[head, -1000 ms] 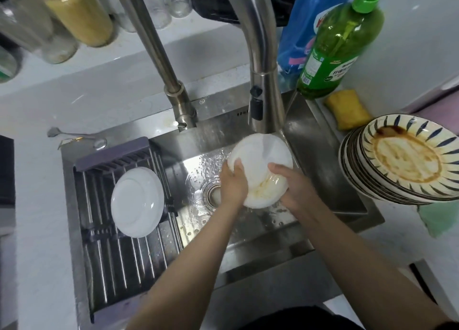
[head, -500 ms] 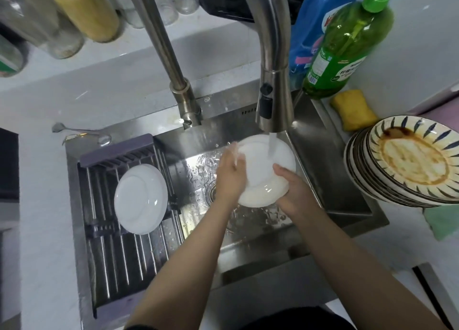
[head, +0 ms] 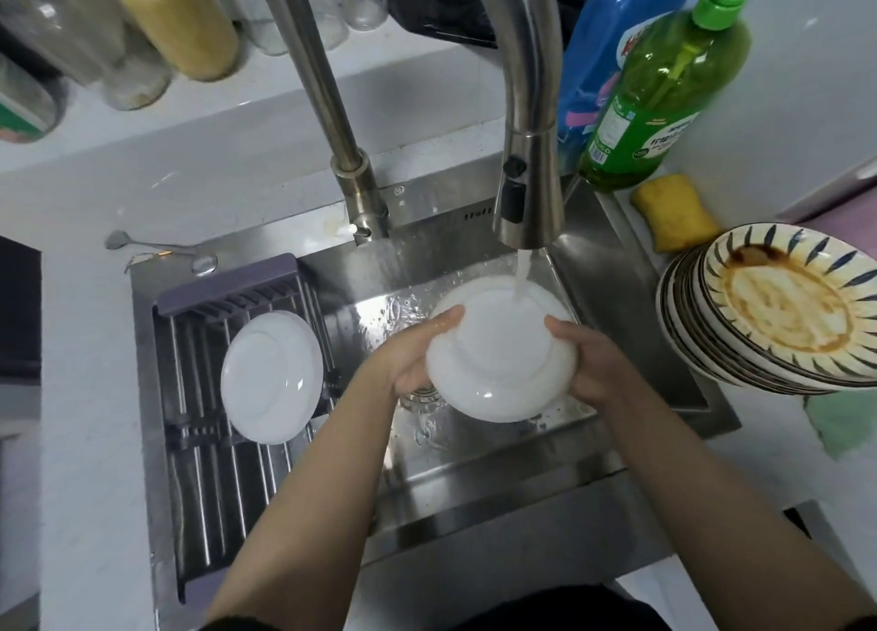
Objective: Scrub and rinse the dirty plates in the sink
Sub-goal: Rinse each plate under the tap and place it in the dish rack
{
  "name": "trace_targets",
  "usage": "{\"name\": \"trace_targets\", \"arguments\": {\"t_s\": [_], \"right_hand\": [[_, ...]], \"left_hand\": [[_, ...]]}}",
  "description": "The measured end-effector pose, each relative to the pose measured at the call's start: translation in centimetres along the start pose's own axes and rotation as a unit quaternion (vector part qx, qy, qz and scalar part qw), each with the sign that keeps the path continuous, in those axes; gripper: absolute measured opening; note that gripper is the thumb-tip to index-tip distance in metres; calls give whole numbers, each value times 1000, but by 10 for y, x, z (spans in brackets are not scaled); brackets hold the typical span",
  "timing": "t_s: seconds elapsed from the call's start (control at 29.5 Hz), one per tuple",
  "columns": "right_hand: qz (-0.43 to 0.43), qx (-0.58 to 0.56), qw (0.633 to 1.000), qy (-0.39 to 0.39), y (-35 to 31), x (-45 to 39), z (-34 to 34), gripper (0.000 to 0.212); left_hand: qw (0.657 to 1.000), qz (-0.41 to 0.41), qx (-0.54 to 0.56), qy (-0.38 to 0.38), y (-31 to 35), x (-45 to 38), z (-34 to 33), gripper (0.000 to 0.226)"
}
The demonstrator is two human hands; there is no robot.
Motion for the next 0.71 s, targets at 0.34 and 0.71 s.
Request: {"name": "trace_targets", "arguments": {"t_s": [0.34, 0.71], "right_hand": [[195, 551, 755, 297, 6, 0, -42, 50], [125, 556, 762, 307, 7, -9, -37, 54]], "left_hand": [[978, -50, 198, 51, -22, 15, -14, 44], [964, -63, 216, 143, -37, 24, -24, 44]]}}
Point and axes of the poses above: each hand's wrist, its own x-axis away from the middle knuckle, its own z-axis out of the back of the hand, y = z × x, the point moved 6 cm from there along -x, towards the middle knuckle
